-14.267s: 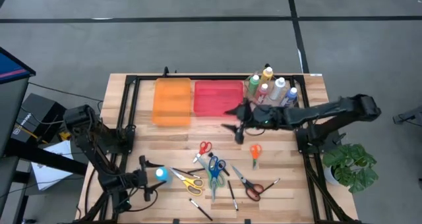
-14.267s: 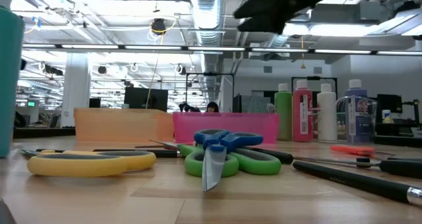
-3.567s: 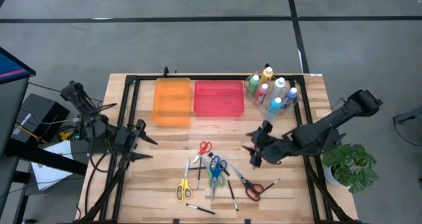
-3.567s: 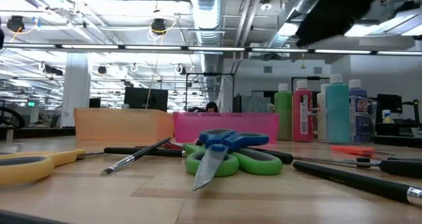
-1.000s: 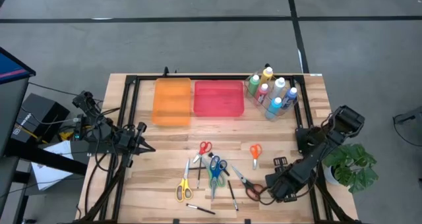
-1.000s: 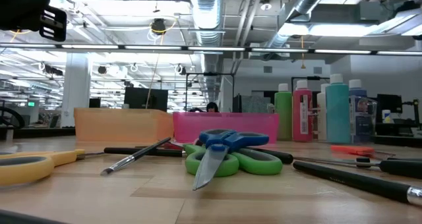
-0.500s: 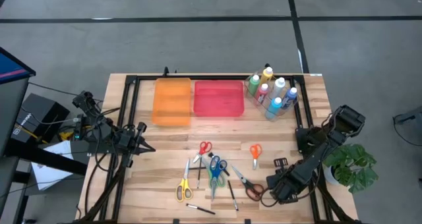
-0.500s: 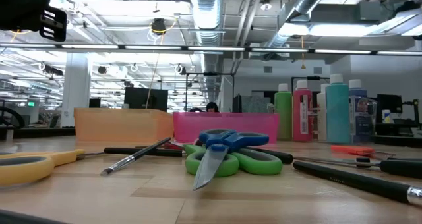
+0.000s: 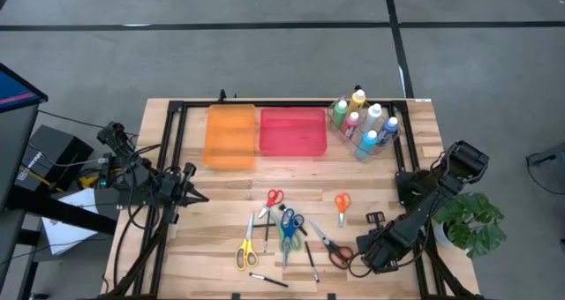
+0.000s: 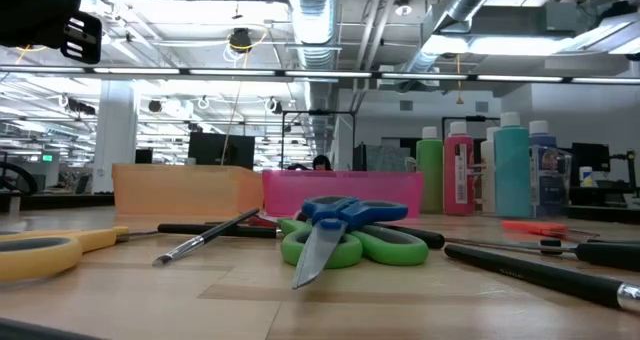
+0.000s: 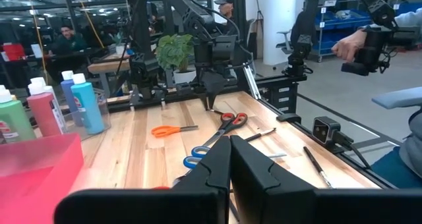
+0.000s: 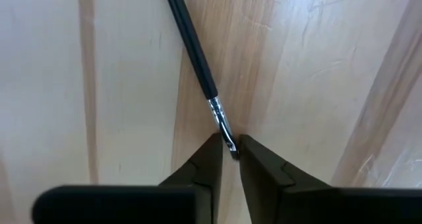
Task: Pick & Place Paint Supplies
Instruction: Put the black paintbrush into the pink bin
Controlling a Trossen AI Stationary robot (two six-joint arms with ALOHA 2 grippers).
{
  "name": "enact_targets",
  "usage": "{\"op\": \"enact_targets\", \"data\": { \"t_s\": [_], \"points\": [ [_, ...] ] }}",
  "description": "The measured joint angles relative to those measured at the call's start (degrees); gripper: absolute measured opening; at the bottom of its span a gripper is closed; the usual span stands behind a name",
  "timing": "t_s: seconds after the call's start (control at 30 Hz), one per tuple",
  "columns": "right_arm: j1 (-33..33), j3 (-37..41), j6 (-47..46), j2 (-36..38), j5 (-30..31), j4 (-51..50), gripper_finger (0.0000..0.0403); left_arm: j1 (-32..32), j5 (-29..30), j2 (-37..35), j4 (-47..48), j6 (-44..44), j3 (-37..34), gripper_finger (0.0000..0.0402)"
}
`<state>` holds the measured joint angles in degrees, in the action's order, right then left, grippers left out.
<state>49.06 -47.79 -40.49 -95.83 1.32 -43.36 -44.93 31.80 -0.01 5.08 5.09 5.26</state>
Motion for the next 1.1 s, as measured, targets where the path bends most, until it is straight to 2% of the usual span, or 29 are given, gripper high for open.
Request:
{"op": "enact_targets", "data": {
  "t_s": [0.17,0.57,0.87,1.1],
  "points": [
    [-0.02,0.0,0.31,0.0,0.16,0.01,0.0006,0.0,0.16,0.0,0.02,-0.01,0.0,0.0002],
    [-0.24,-2.54,-5.09,0.37,1.71,-5.53,0.0,0.01,0.14,0.0,0.02,-0.01,0.0,0.0002],
    [-0.5,-7.5,-6.58,4.51,1.01,-7.66,0.0,0.01,0.12,0.0,0.02,-0.01,0.0,0.0002],
    [-0.5,-9.74,-11.84,6.82,1.29,-16.24,0.0,0.0,0.1,0.0,0.02,-0.01,0.0,0.0002]
  ]
}}
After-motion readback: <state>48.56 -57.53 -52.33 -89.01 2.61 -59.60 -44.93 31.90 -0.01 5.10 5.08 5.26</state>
